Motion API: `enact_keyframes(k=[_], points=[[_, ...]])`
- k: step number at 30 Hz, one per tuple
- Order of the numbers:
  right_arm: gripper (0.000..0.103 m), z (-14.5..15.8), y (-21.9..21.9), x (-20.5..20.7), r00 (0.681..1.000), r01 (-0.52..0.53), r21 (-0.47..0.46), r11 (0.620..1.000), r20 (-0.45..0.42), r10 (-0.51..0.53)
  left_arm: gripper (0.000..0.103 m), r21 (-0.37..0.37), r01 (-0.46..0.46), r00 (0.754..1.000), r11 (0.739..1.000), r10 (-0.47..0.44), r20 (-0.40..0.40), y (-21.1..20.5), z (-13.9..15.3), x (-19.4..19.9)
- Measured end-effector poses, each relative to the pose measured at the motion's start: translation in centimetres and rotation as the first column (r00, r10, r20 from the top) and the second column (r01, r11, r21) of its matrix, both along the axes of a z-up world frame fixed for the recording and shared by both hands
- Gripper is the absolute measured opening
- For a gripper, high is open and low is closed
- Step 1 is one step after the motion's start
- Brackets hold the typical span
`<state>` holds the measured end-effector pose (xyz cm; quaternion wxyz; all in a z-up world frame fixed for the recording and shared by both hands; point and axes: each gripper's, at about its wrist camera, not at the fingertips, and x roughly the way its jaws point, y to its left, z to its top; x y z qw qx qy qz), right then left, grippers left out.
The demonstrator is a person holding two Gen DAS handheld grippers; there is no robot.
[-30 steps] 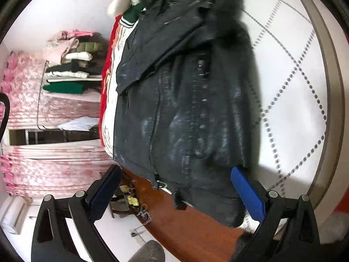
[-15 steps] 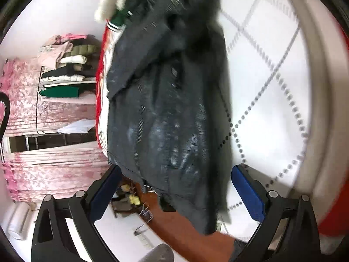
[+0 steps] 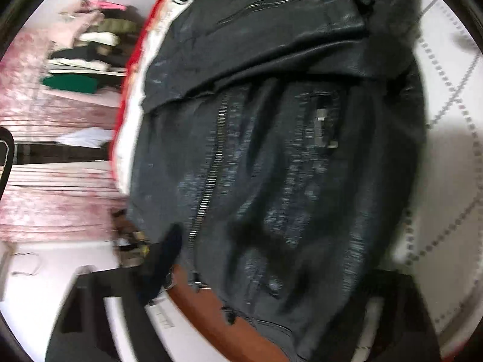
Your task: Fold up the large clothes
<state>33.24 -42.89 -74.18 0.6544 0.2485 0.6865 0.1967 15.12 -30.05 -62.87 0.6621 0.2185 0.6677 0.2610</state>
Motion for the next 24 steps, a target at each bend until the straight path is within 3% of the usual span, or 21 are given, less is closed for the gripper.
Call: enact_keyframes(k=[2,3,4,7,10,13,14,15,16,17,19,24], points=[[0.089,-0.4,0.2,0.5,0.999,0.047,0.111,0.993,0.010,-0.048,0.025,-0.057,0.020,1.000,0.998,-0.020,0.001,-0.5,0.3,0.0],[0.089,-0.5,0.4,0.7,0.998,0.064,0.128,0.990,0.001,-0.065,0.015,-0.067,0.033,0.999,0.997,-0.033,0.003,-0.9,0.5,0.0],[0.089,-0.4,0.6,0.8,0.996,0.087,0.136,0.987,0.002,-0.088,0.012,-0.076,0.041,0.999,0.996,-0.040,0.004,-1.1,0.7,0.0],[0.089,-0.2,1.5,0.9,0.992,0.129,0.227,0.965,-0.016,-0.129,0.008,-0.096,0.046,0.999,0.994,-0.045,0.010,-1.2,1.4,0.0],[0.089,-2.2,3.4,1.7,0.985,0.170,0.290,0.942,-0.088,-0.151,0.007,-0.107,0.049,0.999,0.993,-0.048,0.018,0.2,1.9,0.7],[0.089,-3.3,5.3,3.2,0.981,0.188,0.337,0.923,-0.103,-0.162,0.007,-0.129,0.057,0.998,0.990,-0.054,0.030,1.1,2.8,0.8],[0.085,-3.0,5.9,3.8,0.982,0.191,0.362,0.913,-0.084,-0.172,0.007,-0.136,0.063,0.998,0.989,-0.059,0.031,1.5,3.1,0.8],[0.058,-2.7,6.6,4.1,0.984,0.179,0.358,0.916,-0.060,-0.169,0.007,-0.146,0.063,0.998,0.987,-0.058,0.037,1.8,3.4,0.7],[0.041,-2.2,7.4,4.6,0.989,0.147,0.306,0.941,-0.037,-0.143,0.007,-0.161,0.059,0.998,0.985,-0.052,0.045,2.3,3.7,0.7],[0.035,-2.0,8.4,5.2,0.991,0.136,0.291,0.947,-0.030,-0.133,0.007,-0.175,0.063,0.997,0.983,-0.056,0.049,2.5,3.9,0.7],[0.030,-1.0,9.2,5.4,0.989,0.148,0.272,0.951,-0.021,-0.148,0.007,-0.207,0.069,0.996,0.976,-0.058,0.061,3.3,4.6,0.6],[0.026,5.1,11.2,5.0,0.986,0.157,0.215,0.964,0.016,-0.165,0.007,-0.339,0.101,0.993,0.935,-0.072,0.099,7.0,7.7,0.3]])
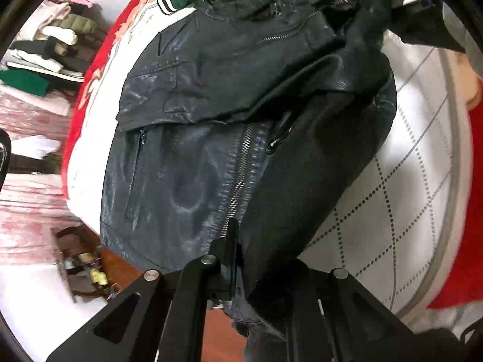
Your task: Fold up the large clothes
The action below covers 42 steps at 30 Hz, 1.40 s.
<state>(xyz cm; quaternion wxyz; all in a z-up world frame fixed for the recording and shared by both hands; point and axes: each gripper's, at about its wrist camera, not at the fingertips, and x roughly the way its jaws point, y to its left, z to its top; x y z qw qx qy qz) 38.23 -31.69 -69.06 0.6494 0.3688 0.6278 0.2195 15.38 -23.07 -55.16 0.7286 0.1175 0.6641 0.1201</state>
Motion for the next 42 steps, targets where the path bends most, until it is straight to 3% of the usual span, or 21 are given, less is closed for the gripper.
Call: enact_keyframes(k=[3,7,12,16,19,20,22,23,24,26,29,31,33,34,37,41,42], points=[[0.026,5.3,3.2,-0.2,0.999,-0.008,-0.065,0.998,0.033,0.010,0.007,-0.092,0.012,1.000,0.996,-0.010,0.029,3.6,2.6,-0.2],[0.026,10.7,9.7,0.3,0.998,-0.030,-0.173,0.984,0.051,0.039,0.007,-0.270,-0.039,0.999,0.962,0.047,0.024,11.0,5.0,0.3],[0.025,13.7,20.6,2.3,0.987,-0.123,-0.322,0.939,0.056,0.149,0.008,-0.407,-0.136,0.986,0.903,0.162,0.030,20.3,5.1,1.2],[0.025,12.2,29.5,4.2,0.975,-0.189,-0.422,0.887,0.023,0.219,0.013,-0.447,-0.218,0.967,0.868,0.255,0.025,27.5,2.9,1.8],[0.026,9.1,34.3,5.8,0.969,-0.227,-0.486,0.844,-0.027,0.245,0.018,-0.497,-0.279,0.949,0.822,0.314,-0.015,31.7,-0.6,2.2],[0.027,8.1,35.1,6.2,0.968,-0.237,-0.494,0.837,-0.045,0.248,0.020,-0.522,-0.317,0.936,0.792,0.350,-0.037,33.0,-1.9,2.2],[0.035,5.0,37.8,7.3,0.950,-0.303,-0.517,0.801,-0.097,0.297,0.025,-0.583,-0.383,0.902,0.717,0.425,-0.071,35.2,-3.8,1.9],[0.051,3.9,38.6,7.7,0.943,-0.327,-0.508,0.797,-0.118,0.311,0.033,-0.603,-0.412,0.883,0.683,0.462,-0.080,35.9,-4.4,1.6],[0.060,3.4,38.9,7.9,0.939,-0.341,-0.488,0.804,-0.134,0.317,0.041,-0.603,-0.429,0.870,0.672,0.487,-0.076,36.4,-4.5,1.3],[0.061,3.9,38.3,7.8,0.935,-0.352,-0.402,0.845,-0.124,0.331,0.092,-0.578,-0.454,0.844,0.678,0.535,-0.036,36.9,-4.1,0.6],[0.072,5.6,34.8,7.3,0.937,-0.349,-0.236,0.907,-0.061,0.345,0.096,-0.505,-0.456,0.824,0.733,0.562,0.072,36.4,-2.3,0.5],[0.078,7.4,29.3,6.7,0.961,-0.268,-0.243,0.932,0.006,0.278,0.097,-0.454,-0.463,0.819,0.761,0.563,0.108,35.4,-1.8,1.3],[0.084,7.9,24.6,6.5,0.973,-0.203,-0.319,0.926,0.038,0.227,0.097,-0.449,-0.461,0.819,0.766,0.562,0.117,34.6,-1.8,2.5],[0.084,7.4,21.7,6.6,0.981,-0.158,-0.357,0.921,0.049,0.187,0.097,-0.434,-0.467,0.821,0.770,0.560,0.110,33.9,-2.2,3.5],[0.084,4.4,16.6,7.8,0.993,-0.095,-0.346,0.934,0.034,0.113,0.097,-0.368,-0.481,0.825,0.796,0.552,0.117,33.6,-3.5,5.7],[0.086,-1.8,14.5,10.4,0.995,-0.098,-0.191,0.977,0.014,0.103,0.097,-0.309,-0.518,0.824,0.798,0.562,0.068,34.3,-6.1,7.7],[0.086,-1.9,14.8,10.6,0.992,-0.094,-0.173,0.980,0.062,0.107,0.099,-0.307,-0.522,0.823,0.796,0.564,0.064,34.4,-6.4,7.8]])
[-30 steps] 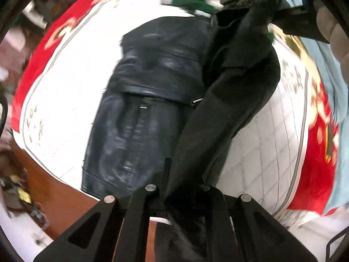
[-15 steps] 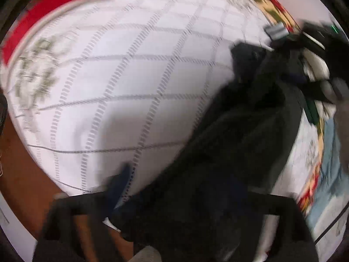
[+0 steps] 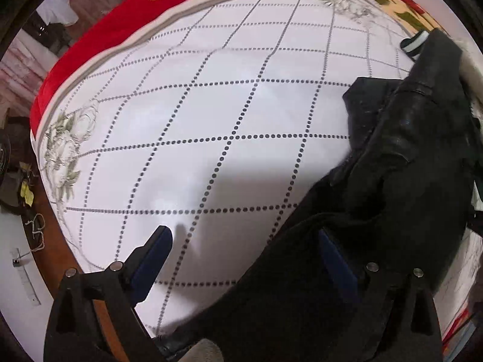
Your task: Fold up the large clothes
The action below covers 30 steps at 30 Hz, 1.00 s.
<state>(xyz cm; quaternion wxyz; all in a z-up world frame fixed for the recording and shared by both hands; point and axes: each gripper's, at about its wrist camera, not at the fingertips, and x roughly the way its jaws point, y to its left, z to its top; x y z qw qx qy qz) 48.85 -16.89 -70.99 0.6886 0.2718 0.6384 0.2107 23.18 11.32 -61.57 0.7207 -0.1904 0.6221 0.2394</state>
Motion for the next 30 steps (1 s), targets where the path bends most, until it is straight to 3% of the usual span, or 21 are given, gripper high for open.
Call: enact_keyframes(k=[1,3,6,10,12,15,17,18,19,20,22,25,27,30], points=[[0.084,0.2,0.3,0.1,0.999,-0.012,0.004,1.000,0.037,0.012,0.099,0.016,0.006,1.000,1.000,-0.006,-0.011,-0.1,-0.2,0.1],[0.036,0.8,0.7,-0.1,0.995,-0.029,0.003,1.000,0.096,0.029,0.099,0.058,0.036,0.999,0.998,-0.035,-0.020,-0.6,0.1,0.4],[0.017,2.1,-0.9,-1.7,0.994,0.032,0.041,0.999,0.105,-0.036,0.099,0.121,0.092,0.995,0.988,-0.088,-0.043,-1.9,0.6,0.9],[0.016,4.8,-6.0,-6.4,0.973,0.217,0.045,0.975,0.073,-0.219,0.099,0.142,0.164,0.986,0.976,-0.160,-0.038,-4.1,2.4,2.0],[0.016,6.3,-11.7,-10.8,0.933,0.358,0.021,0.934,0.036,-0.358,0.099,0.150,0.196,0.981,0.969,-0.195,-0.022,-5.6,3.4,2.5],[0.017,7.9,-19.4,-18.6,0.863,0.503,-0.091,0.860,-0.008,-0.505,0.099,0.155,0.241,0.969,0.958,-0.246,0.017,-8.1,5.3,3.3],[0.023,8.1,-22.1,-22.9,0.842,0.526,-0.181,0.831,-0.022,-0.538,0.099,0.161,0.269,0.960,0.950,-0.278,0.033,-10.3,6.5,2.8],[0.035,6.8,-23.2,-25.0,0.845,0.501,-0.254,0.827,-0.063,-0.531,0.099,0.157,0.279,0.957,0.947,-0.288,0.037,-11.5,6.5,3.2],[0.040,5.8,-23.9,-26.2,0.852,0.453,-0.310,0.836,-0.127,-0.508,0.099,0.149,0.287,0.954,0.946,-0.296,0.042,-12.5,6.6,3.2],[0.041,5.4,-25.1,-27.0,0.850,0.416,-0.328,0.848,-0.190,-0.491,0.099,0.138,0.296,0.952,0.945,-0.304,0.042,-13.5,6.8,3.0],[0.045,5.8,-26.3,-28.4,0.844,0.393,-0.340,0.854,-0.236,-0.482,0.099,0.107,0.321,0.944,0.941,-0.327,0.045,-15.7,7.2,2.5],[0.045,10.3,-27.6,-29.6,0.868,0.388,-0.412,0.824,-0.137,-0.477,0.099,0.084,0.370,0.926,0.925,-0.375,0.050,-18.9,6.9,3.4],[0.045,13.4,-27.3,-28.5,0.906,0.367,-0.366,0.855,-0.067,-0.418,0.099,0.075,0.380,0.923,0.922,-0.383,0.038,-20.4,5.9,4.5],[0.045,14.7,-22.8,-23.4,0.965,0.243,-0.243,0.939,-0.038,-0.260,0.100,0.066,0.353,0.936,0.933,-0.352,-0.024,-20.2,2.3,6.4]])
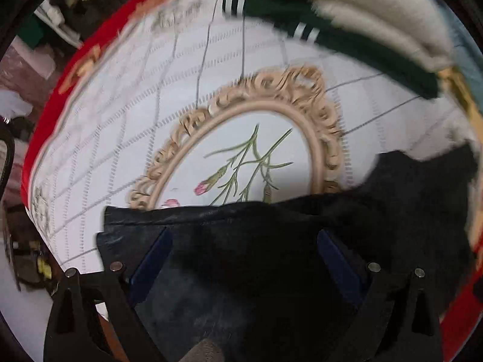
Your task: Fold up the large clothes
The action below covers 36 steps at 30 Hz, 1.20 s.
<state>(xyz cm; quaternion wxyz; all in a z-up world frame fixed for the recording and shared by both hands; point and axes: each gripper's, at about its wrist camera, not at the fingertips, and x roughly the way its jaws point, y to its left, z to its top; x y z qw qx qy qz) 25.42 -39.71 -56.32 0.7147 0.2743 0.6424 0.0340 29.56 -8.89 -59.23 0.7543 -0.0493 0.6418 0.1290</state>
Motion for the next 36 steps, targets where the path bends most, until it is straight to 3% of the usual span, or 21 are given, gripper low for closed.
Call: enact_keyframes(k=[3,6,8,10,13,16,19,22,24,25,27,30,33,36], points=[[0.045,-1.7,6.2,6.2,0.992,-0.122,0.057,0.991,0.031,0.121,0.102,-0.056,-0.051,0.998,0.997,0.049,-0.035,1.4,-2.2,0.9],[0.043,-4.9,10.0,10.6,0.983,-0.184,-0.020,0.983,0.009,0.184,0.103,-0.044,-0.031,0.999,0.999,0.031,-0.012,1.7,-2.3,0.5],[0.040,-8.3,11.2,12.9,0.974,-0.221,-0.095,0.971,-0.078,0.214,0.103,-0.029,-0.033,0.999,0.999,0.033,-0.012,2.0,-2.3,0.0],[0.039,-10.5,10.7,14.4,0.974,-0.192,-0.084,0.978,-0.141,0.179,0.103,-0.027,-0.062,0.998,0.998,0.062,-0.029,3.0,-2.1,-0.5],[0.039,-8.5,10.4,15.0,0.964,-0.202,-0.087,0.976,-0.191,0.183,0.103,-0.021,-0.130,0.991,0.991,0.130,-0.005,5.3,-0.3,-2.1],[0.039,-2.6,11.2,13.1,0.954,-0.297,-0.108,0.949,-0.073,0.291,0.103,0.013,-0.197,0.980,0.980,0.197,0.031,8.0,2.3,-4.6],[0.039,0.1,13.8,10.5,0.917,-0.398,-0.066,0.915,-0.036,0.397,0.103,0.061,-0.255,0.966,0.965,0.253,0.046,10.4,3.9,-7.4],[0.036,-2.0,18.2,9.5,0.866,-0.491,0.011,0.871,-0.102,0.489,0.103,0.099,-0.285,0.958,0.953,0.284,0.031,11.7,3.8,-9.3],[0.025,-5.9,20.7,9.1,0.828,-0.546,-0.081,0.834,-0.203,0.522,0.103,0.109,-0.298,0.954,0.948,0.299,0.010,12.0,2.8,-9.7],[0.025,-7.7,22.0,10.0,0.822,-0.556,-0.120,0.823,-0.228,0.522,0.103,0.113,-0.304,0.952,0.946,0.306,-0.008,12.3,2.3,-10.1],[0.024,-8.4,22.6,10.3,0.833,-0.537,-0.164,0.827,-0.254,0.491,0.103,0.116,-0.309,0.949,0.944,0.313,-0.020,12.7,1.9,-10.5],[0.024,-8.3,23.8,10.4,0.831,-0.539,-0.226,0.812,-0.302,0.467,0.103,0.128,-0.294,0.953,0.947,0.300,-0.035,12.5,2.0,-11.2],[0.025,-6.4,24.0,10.3,0.821,-0.549,-0.229,0.804,-0.330,0.467,0.103,0.111,-0.255,0.966,0.960,0.259,-0.020,11.5,3.0,-11.1],[0.025,-2.3,22.8,10.3,0.850,-0.516,-0.172,0.839,-0.224,0.477,0.103,0.117,-0.196,0.980,0.974,0.197,0.005,9.7,3.9,-10.6]])
